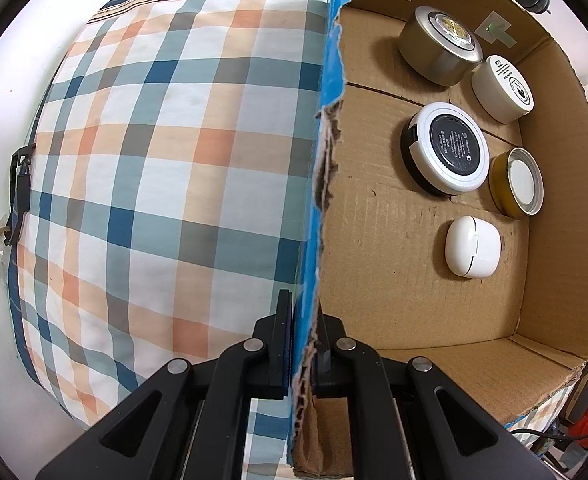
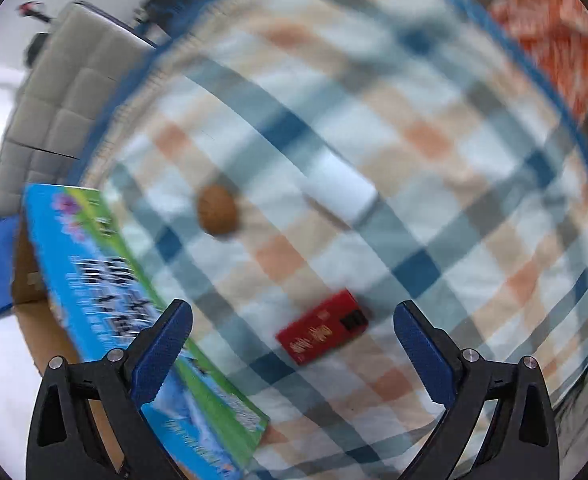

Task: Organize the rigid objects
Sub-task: 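Move the right gripper to the red card box and grasp it, then carry the red card box into the box beside the earbud case and release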

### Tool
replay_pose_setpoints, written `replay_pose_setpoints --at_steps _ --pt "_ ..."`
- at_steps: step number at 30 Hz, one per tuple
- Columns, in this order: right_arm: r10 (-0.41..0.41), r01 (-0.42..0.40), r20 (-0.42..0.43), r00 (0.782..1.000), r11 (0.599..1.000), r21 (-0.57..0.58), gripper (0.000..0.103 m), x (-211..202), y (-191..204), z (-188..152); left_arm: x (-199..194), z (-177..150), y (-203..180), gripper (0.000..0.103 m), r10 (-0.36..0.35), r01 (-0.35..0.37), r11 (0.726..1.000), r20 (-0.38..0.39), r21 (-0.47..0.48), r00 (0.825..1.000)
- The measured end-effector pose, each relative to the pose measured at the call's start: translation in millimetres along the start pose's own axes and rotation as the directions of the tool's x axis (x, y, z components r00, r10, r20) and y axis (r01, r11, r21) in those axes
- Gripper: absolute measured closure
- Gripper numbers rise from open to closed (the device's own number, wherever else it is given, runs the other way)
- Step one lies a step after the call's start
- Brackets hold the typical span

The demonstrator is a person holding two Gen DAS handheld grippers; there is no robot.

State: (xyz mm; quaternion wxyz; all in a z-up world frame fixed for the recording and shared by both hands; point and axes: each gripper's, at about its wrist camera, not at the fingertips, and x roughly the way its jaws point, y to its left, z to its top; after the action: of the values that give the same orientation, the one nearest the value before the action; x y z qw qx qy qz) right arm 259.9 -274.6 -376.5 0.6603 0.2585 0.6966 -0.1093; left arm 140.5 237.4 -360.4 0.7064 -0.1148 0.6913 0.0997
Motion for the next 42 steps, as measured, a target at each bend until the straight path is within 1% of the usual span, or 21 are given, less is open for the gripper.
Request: replay_pose_setpoints --at_steps 3,5,8,10,12,13,16,18,19,20,21,24,25,26,28,29,30,33,36,39,42 --pt "-0.012 0.014 -0.086 0.996 0.999 0.029 0.017 28.8 -10.1 -4.7 0.0 -0.4 -0.3 0.099 0.0 0.0 1.0 -0.001 0.001 1.0" --pt "0.013 -0.005 -0.124 0.992 0.998 0.063 0.033 45.5 -15.2 -8.9 0.4 -0.7 -0.1 0.099 0.002 -0.002 1.0 -0.002 0.004 1.0" --pt "-0.018 0.026 -0.144 0.989 0.998 0.058 0.046 62.4 -15.3 -12.3 0.1 -0.2 0.4 0.099 0.002 -0.002 1.0 -0.003 0.002 1.0" --pt "-0.054 0.055 -0.113 0.992 0.998 0.006 0.049 61.7 -8.2 -13.2 0.2 0.9 0.4 0.099 0.002 -0.002 1.0 -0.004 0.001 1.0" --pt "-0.132 0.12 -0.083 0.988 0.983 -0.137 0.054 61.2 9.5 -14.1 0.2 0.9 0.3 0.099 0.003 -0.003 1.0 -0.005 0.003 1.0" --pt "-0.182 0.166 -0.056 0.982 0.961 -0.22 0.056 60.7 20.2 -15.0 0.2 1.2 0.1 0.099 0.003 -0.003 1.0 -0.005 0.004 1.0" --pt "-0.308 0.287 0.034 0.951 0.833 -0.473 0.055 63.9 54.2 -24.2 0.4 2.2 0.8 0.099 0.001 -0.001 1.0 -0.007 0.001 1.0" --pt "-0.331 0.328 0.087 0.94 0.8 -0.503 0.043 60.5 61.7 -26.2 0.5 2.5 1.0 0.099 0.001 -0.001 1.0 -0.007 0.001 1.0" --pt "-0.32 0.321 0.086 0.943 0.813 -0.486 0.025 58.8 61.7 -25.0 0.5 2.6 0.9 0.099 0.001 -0.001 1.0 -0.007 0.001 1.0" --pt "-0.286 0.284 0.062 0.956 0.853 -0.438 0.016 56.9 57.5 -22.1 0.5 2.8 1.1 0.099 0.002 -0.002 1.0 -0.007 0.002 1.0" --pt "-0.243 0.232 0.019 0.97 0.898 -0.374 0.016 57.2 50.8 -18.5 0.5 2.9 1.1 0.099 0.002 -0.002 1.0 -0.007 0.002 1.0" --pt "-0.186 0.166 -0.072 0.98 0.962 -0.217 0.016 67.0 31.9 -10.0 0.8 3.8 1.7 0.099 0.001 -0.001 1.0 -0.009 0.0 1.0" --pt "-0.18 0.161 -0.081 0.98 0.967 -0.196 0.017 69.6 28.2 -7.6 0.8 4.0 1.6 0.099 0.002 -0.002 1.0 -0.009 0.001 1.0" --pt "-0.161 0.144 -0.081 0.984 0.972 -0.184 0.029 73.2 27.0 -7.3 0.9 4.1 1.8 0.099 0.002 -0.002 1.0 -0.01 0.001 1.0" --pt "-0.22 0.204 -0.037 0.975 0.947 -0.249 0.042 74.0 35.2 -8.8 1.2 4.2 1.8 0.099 -0.001 0.001 1.0 -0.01 -0.001 1.0" --pt "-0.245 0.23 -0.009 0.97 0.923 -0.308 0.055 72.9 43.3 -10.9 1.4 4.3 2.3 0.099 -0.003 0.003 1.0 -0.011 -0.003 1.0" --pt "-0.277 0.262 0.016 0.961 0.888 -0.379 0.061 72.4 52.6 -13.5 1.7 4.2 2.2 0.099 -0.002 0.002 1.0 -0.011 -0.003 1.0" --pt "-0.306 0.289 0.045 0.951 0.827 -0.482 0.062 70.9 65.8 -17.0 2.4 4.3 2.2 0.099 0.001 -0.001 1.0 -0.01 -0.003 1.0" --pt "-0.246 0.242 0.036 0.968 0.897 -0.37 0.054 61.0 55.1 -9.6 3.1 4.5 2.1 0.099 -0.001 0.001 1.0 -0.011 -0.007 1.0" --pt "-0.193 0.177 -0.045 0.98 0.954 -0.242 0.049 66.9 33.3 5.1 4.1 4.4 0.9 0.099 0.002 -0.002 1.0 -0.012 -0.003 1.0" --pt "-0.214 0.203 -0.014 0.977 0.944 -0.261 0.05 66.9 36.2 7.6 4.8 4.2 -0.1 0.099 0.002 -0.002 1.0 -0.011 -0.006 1.0"
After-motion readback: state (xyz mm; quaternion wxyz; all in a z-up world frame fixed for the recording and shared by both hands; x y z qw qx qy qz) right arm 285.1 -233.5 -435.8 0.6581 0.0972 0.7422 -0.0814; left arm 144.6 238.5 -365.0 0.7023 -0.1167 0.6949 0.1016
